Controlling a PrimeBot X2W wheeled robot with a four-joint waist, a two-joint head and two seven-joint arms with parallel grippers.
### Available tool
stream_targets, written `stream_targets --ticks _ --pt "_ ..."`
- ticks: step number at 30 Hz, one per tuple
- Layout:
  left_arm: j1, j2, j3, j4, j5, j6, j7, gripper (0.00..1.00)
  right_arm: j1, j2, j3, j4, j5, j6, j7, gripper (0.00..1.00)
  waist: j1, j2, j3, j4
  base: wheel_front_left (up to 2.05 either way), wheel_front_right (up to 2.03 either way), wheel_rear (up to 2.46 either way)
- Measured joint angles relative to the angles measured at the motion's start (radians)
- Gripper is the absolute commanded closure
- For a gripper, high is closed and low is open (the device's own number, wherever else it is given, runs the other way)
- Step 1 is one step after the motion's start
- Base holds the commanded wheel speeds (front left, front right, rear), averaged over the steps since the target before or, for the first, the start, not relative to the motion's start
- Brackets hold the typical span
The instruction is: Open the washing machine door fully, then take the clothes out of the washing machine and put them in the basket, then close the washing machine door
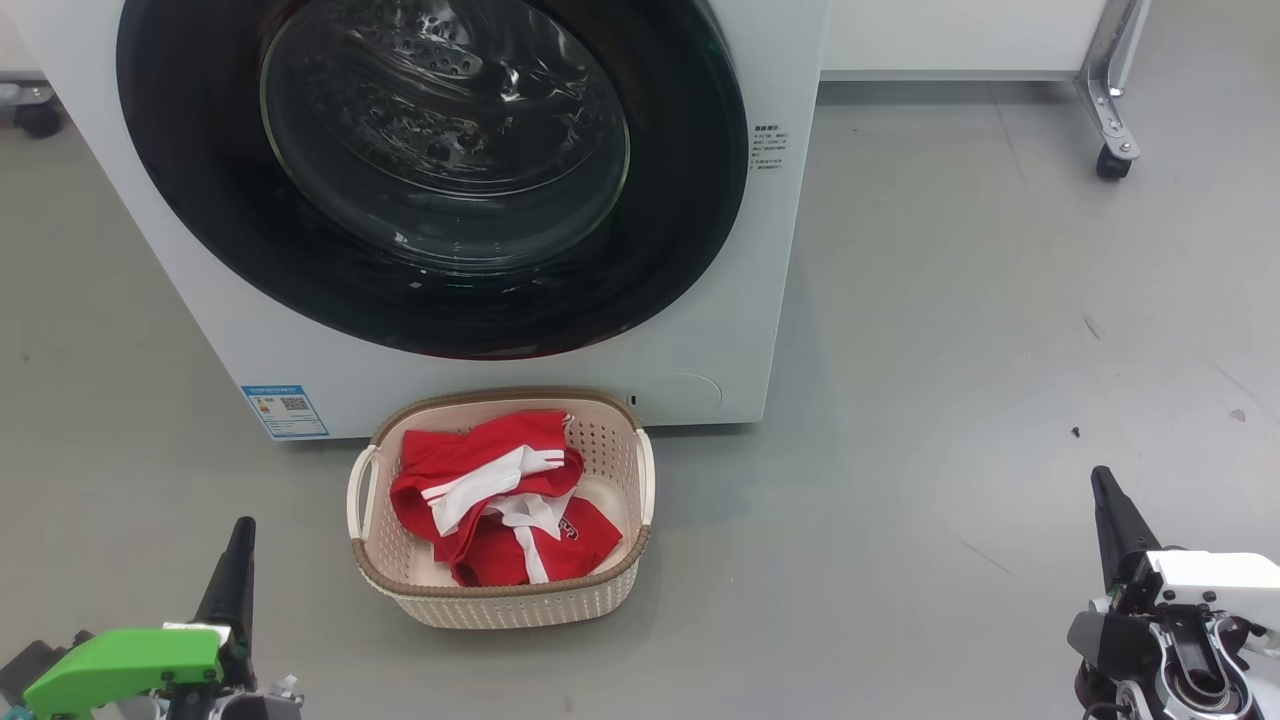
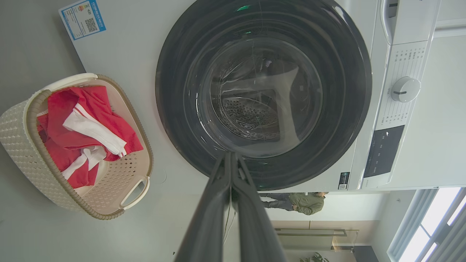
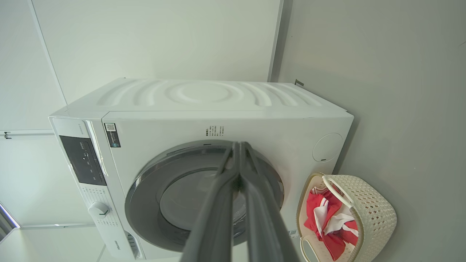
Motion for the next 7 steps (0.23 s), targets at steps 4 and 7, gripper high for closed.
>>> stream_targets --ticks 4,7 --pt "0.0 0.0 0.0 0.0 0.0 0.0 0.0 1.0 0.0 0.001 0.0 0.0 0.0 0.0 0.0 1.0 0.0 0.0 0.0 0.0 0.0 0.0 0.0" --pt "0.0 0.0 0.001 0.0 0.0 0.0 0.0 1.0 0.0 0.001 -0.001 0.0 0.0 0.0 0.0 1.0 0.0 0.0 0.0 0.0 0.0 0.0 0.0"
